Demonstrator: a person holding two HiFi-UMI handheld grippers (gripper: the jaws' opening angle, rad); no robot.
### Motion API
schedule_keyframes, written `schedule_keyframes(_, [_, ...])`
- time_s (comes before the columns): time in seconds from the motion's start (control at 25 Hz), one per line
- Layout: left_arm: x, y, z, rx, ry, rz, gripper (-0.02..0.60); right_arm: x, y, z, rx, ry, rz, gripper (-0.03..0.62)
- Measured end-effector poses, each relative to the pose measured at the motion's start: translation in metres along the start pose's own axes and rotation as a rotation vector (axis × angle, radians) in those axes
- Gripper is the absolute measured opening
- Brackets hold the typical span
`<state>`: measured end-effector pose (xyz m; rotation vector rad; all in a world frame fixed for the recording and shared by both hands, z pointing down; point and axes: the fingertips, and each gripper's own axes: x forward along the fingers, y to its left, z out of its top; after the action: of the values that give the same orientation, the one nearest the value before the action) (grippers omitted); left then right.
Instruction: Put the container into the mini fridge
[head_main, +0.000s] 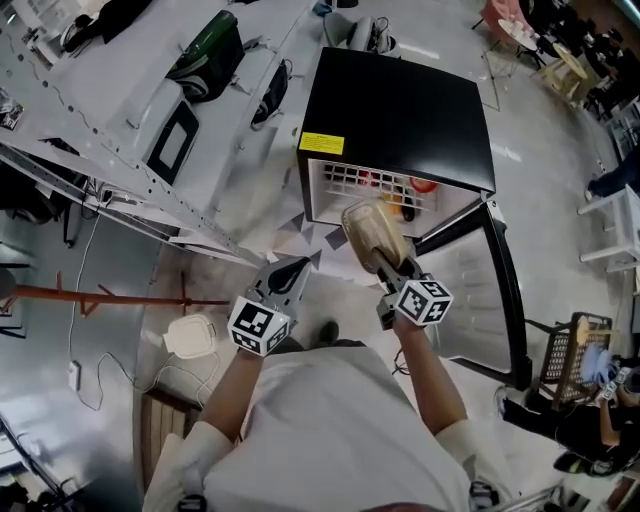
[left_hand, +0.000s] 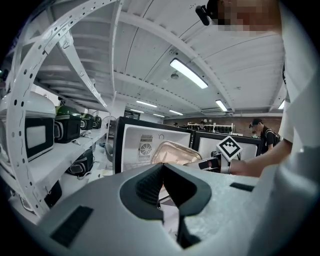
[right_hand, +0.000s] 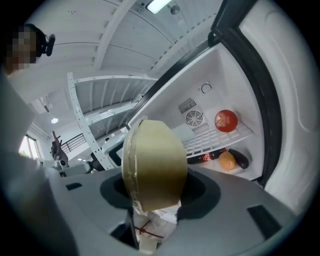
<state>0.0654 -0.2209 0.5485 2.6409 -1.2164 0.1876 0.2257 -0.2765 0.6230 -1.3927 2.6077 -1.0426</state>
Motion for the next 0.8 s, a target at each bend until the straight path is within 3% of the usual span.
schedule_keyframes(0.4, [0.001,0.011,0.001,-0.004,0.010,0.034,0.005,0.056,-0.036,-0.002,0.257,-0.021,0.016,0.209])
schedule_keyframes(0.8, [0.009,0.034,0.020,-0.001,-0.017,0.010,0.005,0.111,-0.049,0.002,0.548,-0.125,0.044,0.207])
